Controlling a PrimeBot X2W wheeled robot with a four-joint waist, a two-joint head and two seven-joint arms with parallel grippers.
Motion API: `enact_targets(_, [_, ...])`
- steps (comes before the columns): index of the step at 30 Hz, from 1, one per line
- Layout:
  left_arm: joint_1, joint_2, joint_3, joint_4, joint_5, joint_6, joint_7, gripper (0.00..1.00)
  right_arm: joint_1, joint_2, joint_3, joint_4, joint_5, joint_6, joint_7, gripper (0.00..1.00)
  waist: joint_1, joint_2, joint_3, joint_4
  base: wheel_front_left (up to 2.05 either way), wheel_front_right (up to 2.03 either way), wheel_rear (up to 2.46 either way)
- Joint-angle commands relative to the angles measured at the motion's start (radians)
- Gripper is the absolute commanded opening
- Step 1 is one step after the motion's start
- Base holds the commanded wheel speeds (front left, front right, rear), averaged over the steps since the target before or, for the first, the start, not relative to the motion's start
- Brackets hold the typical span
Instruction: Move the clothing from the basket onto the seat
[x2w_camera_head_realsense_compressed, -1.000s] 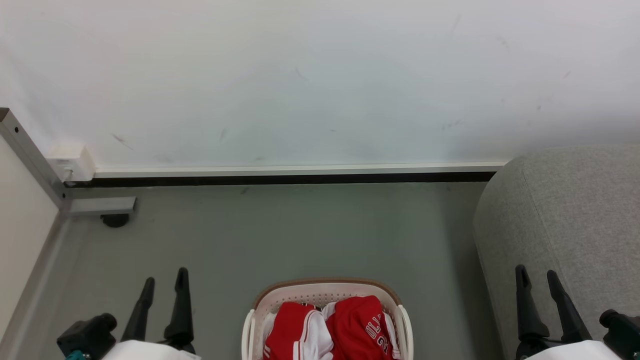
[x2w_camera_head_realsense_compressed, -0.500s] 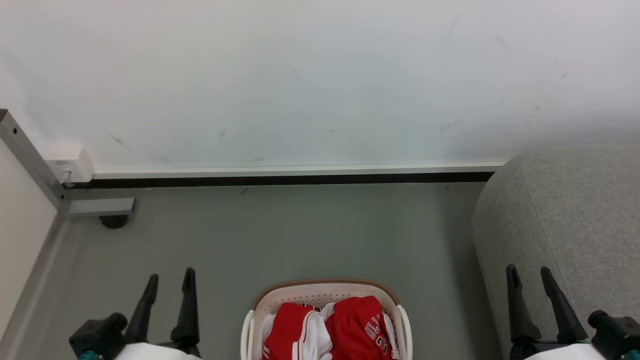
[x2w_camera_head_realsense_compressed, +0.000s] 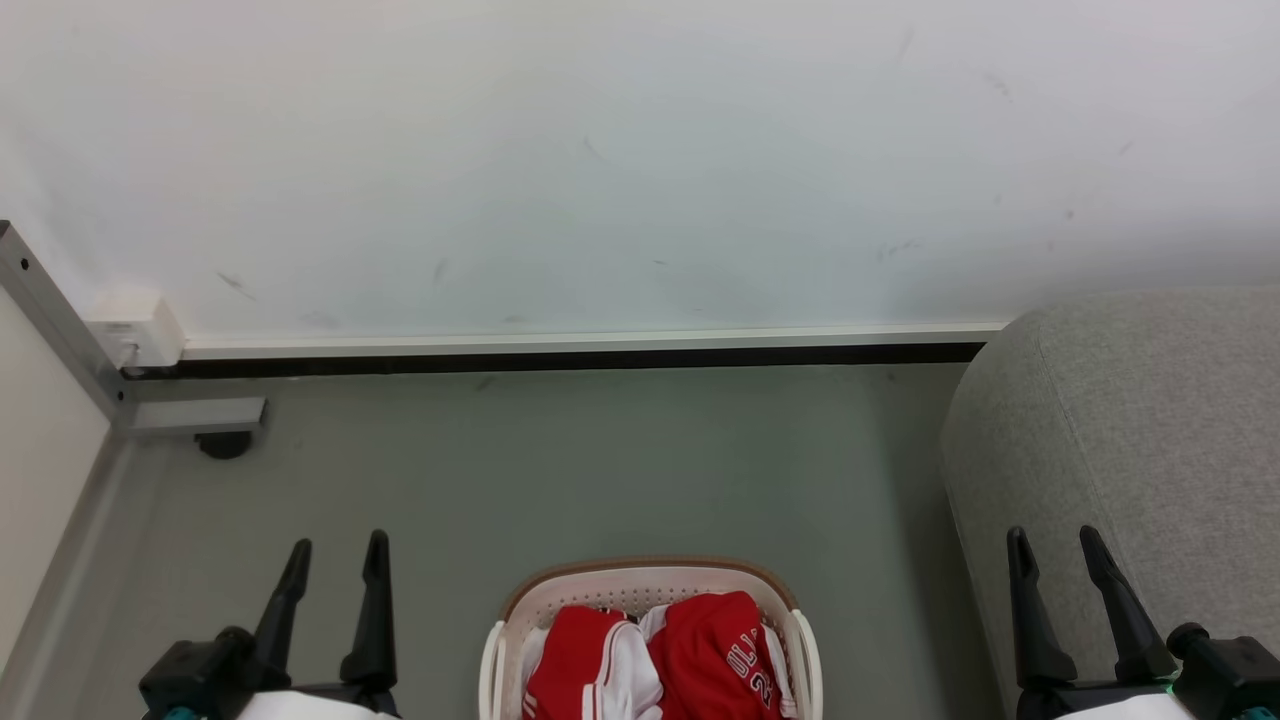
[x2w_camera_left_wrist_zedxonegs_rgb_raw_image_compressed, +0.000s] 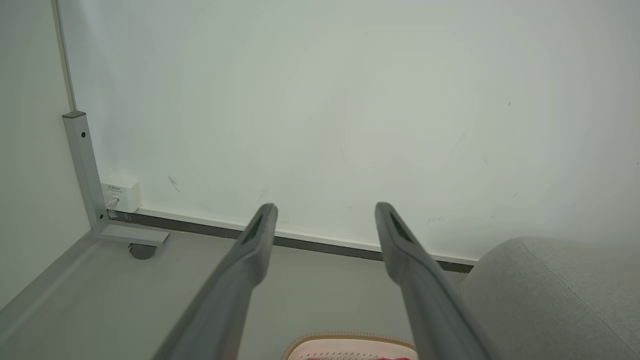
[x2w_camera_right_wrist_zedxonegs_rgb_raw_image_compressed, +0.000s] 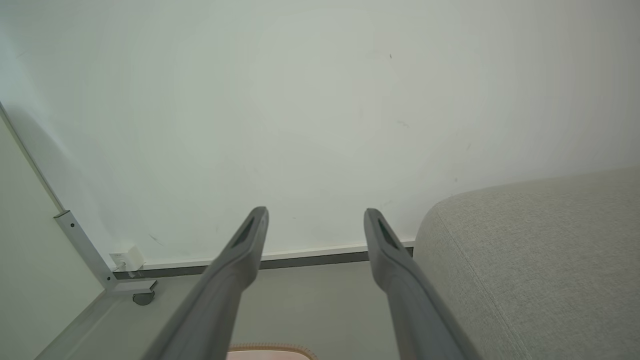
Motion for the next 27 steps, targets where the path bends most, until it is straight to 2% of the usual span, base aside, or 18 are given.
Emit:
enact_targets(1, [0.006, 0.004, 0.002, -0.009, 0.026, -0.004, -0.012, 1.0, 0.007, -0.009, 0.005, -0.011, -0.025, 0.001, -0.009, 1.0, -0.0001, 0.0, 0.0, -0.001, 0.0, 0.0, 0.0])
enact_targets(27, [0.003, 0.001, -0.006, 0.004, 0.137, -0.027, -0.053, 1.0, 0.002, -0.015, 0.031, -0.016, -0.105, 0.001, -0.052, 1.0, -0.0001, 0.0001, 0.005, -0.006, 0.0, 0.0, 0.0])
